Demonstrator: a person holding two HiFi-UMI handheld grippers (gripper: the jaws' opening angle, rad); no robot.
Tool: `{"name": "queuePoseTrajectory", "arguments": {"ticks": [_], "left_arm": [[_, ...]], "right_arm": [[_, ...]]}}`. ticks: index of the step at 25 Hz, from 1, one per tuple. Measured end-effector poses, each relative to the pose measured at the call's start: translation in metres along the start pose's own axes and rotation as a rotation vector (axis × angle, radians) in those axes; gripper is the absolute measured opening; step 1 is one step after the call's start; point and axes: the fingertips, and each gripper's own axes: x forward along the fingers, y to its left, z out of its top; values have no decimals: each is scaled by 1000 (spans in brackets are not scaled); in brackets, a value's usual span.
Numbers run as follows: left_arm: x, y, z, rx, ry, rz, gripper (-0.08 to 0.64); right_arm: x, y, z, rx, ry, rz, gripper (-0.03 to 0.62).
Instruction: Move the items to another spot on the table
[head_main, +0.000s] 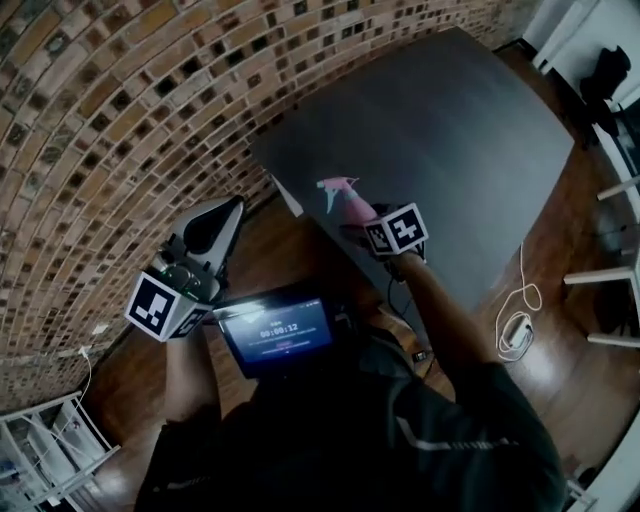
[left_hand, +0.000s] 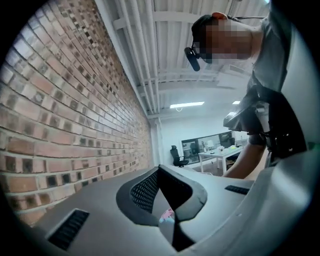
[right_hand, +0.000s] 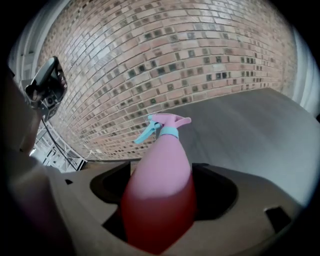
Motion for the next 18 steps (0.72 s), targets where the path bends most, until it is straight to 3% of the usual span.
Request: {"name": "queuePoseTrajectory", "arguments": {"ticks": [4, 8, 12, 18], "left_arm": [[15, 40, -9, -16, -18, -153, -5], [27, 35, -5, -4, -29, -252, -3], [35, 40, 3, 17, -76, -298, -3], [46, 82, -16, -56, -64, -319, -4]], "right_arm": [[22, -7, 17, -5, 43, -50, 394], [25, -17, 8, -15, 96, -101, 394], [31, -29, 1, -1, 127, -155, 394], [57, -48, 11, 15, 230, -207, 394]]}}
